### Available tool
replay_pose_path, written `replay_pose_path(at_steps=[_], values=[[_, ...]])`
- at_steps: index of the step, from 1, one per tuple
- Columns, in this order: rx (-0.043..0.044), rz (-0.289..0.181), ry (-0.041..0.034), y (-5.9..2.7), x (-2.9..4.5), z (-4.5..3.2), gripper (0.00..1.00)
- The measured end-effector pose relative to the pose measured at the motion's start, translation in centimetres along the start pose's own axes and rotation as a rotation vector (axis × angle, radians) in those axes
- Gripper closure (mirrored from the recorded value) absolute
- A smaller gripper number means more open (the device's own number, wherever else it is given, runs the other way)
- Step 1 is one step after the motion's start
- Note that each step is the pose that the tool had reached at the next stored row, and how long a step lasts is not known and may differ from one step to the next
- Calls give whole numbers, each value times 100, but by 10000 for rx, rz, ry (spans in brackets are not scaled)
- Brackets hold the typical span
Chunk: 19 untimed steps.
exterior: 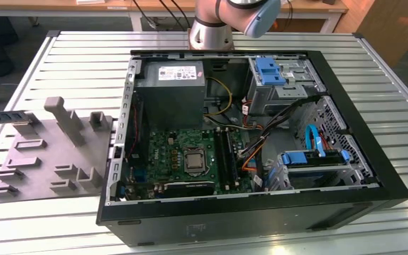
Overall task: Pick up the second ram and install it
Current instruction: 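Pick up the second ram and move it above second insertion slot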
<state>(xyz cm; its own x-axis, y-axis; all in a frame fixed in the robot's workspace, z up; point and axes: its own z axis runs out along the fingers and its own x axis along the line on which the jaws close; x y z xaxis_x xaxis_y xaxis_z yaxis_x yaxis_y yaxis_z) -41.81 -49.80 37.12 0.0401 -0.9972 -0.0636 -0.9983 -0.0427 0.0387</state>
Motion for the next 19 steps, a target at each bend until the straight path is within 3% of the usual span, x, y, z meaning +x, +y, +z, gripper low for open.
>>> replay_pose_path(at_steps=[4,11,13,19], values=[[1,-2,-36,5,-9,-140,87],[-1,-2,-40,-1,-9,-147,87],[-1,-2,-40,-32,-7,-148,87],[-12,-1,-43,-230,0,-154,87]])
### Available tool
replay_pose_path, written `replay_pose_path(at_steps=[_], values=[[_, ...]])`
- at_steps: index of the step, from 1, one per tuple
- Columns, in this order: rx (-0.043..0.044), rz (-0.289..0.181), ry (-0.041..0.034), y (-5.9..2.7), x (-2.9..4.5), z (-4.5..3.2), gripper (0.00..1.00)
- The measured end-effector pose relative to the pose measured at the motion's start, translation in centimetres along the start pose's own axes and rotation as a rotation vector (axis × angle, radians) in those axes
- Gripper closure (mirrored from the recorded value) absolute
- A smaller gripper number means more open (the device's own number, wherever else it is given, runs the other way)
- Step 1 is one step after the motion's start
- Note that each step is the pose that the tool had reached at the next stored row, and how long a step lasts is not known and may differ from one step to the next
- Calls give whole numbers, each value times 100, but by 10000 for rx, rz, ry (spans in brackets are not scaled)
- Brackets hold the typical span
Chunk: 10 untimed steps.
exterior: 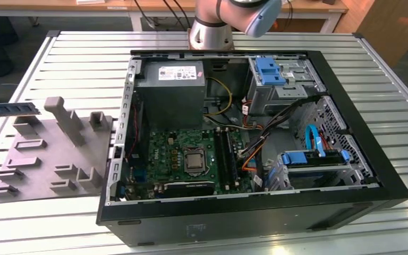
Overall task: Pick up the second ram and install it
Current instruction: 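Pick up the second ram and move it above second insertion slot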
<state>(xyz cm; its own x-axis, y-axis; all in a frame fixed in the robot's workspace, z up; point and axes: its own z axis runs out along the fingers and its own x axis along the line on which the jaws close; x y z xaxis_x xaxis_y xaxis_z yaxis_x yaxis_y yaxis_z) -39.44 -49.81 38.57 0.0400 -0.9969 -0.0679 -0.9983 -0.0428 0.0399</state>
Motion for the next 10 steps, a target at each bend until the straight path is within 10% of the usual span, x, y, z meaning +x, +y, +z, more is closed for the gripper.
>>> replay_pose_path(at_steps=[10], values=[[-5,0,0,-376,15,-16,87]])
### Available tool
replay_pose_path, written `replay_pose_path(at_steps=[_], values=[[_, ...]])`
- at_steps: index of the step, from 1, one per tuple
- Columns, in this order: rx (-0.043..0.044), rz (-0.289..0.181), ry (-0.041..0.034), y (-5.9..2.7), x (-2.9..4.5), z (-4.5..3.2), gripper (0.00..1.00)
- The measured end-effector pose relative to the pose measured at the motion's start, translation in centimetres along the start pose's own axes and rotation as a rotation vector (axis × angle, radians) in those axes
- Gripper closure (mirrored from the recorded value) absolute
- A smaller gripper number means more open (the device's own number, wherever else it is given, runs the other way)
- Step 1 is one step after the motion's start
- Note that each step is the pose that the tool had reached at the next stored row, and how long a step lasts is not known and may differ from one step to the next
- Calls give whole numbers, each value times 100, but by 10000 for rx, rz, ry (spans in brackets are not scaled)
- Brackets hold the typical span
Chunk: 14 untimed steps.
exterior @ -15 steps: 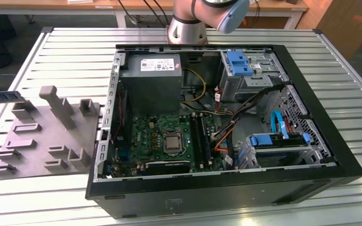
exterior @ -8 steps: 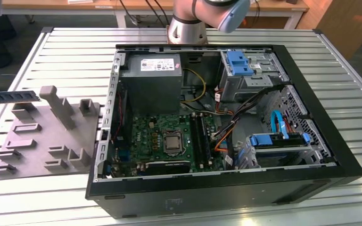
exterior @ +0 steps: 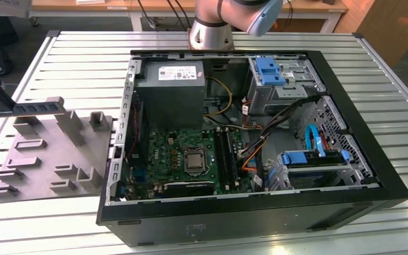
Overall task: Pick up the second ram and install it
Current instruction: 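Pick up the second ram and move it above second insertion slot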
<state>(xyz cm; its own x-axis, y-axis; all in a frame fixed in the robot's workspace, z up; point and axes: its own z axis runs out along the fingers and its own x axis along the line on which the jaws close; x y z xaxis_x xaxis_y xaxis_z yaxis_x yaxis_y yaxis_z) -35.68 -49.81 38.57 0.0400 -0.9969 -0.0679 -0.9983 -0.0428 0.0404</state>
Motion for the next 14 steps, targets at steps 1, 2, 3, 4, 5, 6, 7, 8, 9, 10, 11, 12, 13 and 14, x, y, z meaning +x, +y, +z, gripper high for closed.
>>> replay_pose_path(at_steps=[1,2,3,4,5,6,7,8,9,10,11,12,13,14], values=[[0,0,0,-36,1,-2,87],[-1,0,1,-72,3,-4,87],[0,0,0,-108,4,-5,87],[0,-1,0,-146,6,-6,87],[0,0,0,-184,7,-8,87],[-1,0,0,-226,9,-10,87],[-1,0,0,-263,10,-11,87],[-1,1,0,-300,12,-13,87],[0,0,0,-335,13,-14,87],[0,1,0,-371,15,-15,87],[0,1,0,-406,16,-17,87],[0,1,0,-441,18,-18,87],[-1,2,0,-477,19,-20,87],[0,2,0,-512,21,-21,87]])
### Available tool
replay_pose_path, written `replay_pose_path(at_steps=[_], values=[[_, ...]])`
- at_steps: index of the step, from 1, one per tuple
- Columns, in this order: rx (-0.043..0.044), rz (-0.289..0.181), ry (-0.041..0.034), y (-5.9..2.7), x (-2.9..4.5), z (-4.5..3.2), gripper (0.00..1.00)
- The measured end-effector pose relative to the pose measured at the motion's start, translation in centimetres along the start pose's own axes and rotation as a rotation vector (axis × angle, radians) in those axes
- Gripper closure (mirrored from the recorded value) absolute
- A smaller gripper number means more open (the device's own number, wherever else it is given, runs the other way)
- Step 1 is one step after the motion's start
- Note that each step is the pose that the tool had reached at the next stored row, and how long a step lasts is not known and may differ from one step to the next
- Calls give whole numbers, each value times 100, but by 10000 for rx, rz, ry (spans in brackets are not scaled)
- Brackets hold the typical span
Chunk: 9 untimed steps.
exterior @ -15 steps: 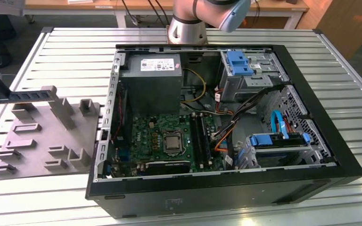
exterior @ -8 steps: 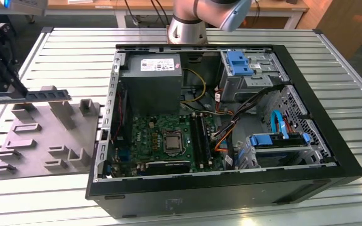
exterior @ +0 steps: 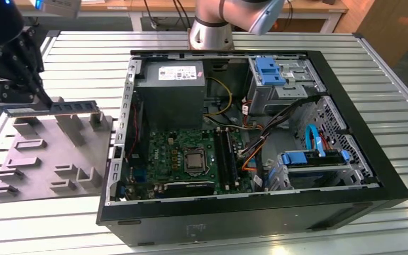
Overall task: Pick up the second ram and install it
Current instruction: 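Pick up the second ram and move it above second insertion slot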
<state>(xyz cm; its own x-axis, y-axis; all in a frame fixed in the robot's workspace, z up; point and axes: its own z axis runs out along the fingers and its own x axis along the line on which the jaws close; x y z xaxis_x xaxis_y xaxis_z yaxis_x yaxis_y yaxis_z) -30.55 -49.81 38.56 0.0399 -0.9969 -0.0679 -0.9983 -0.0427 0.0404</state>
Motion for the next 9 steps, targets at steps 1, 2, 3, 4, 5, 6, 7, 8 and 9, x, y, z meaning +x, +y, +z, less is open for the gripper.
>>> replay_pose_path(at_steps=[1,2,3,4,5,6,7,8,9], values=[[0,1,-1,-35,1,-1,87],[0,1,0,-70,2,-3,87],[0,1,0,-107,4,-4,87],[0,1,1,-144,6,-6,87],[-1,1,1,-186,7,-8,87],[0,1,0,-226,9,-9,87],[0,1,-1,-267,11,-10,87],[0,1,0,-309,12,-11,87],[0,2,-1,-350,14,-13,87]])
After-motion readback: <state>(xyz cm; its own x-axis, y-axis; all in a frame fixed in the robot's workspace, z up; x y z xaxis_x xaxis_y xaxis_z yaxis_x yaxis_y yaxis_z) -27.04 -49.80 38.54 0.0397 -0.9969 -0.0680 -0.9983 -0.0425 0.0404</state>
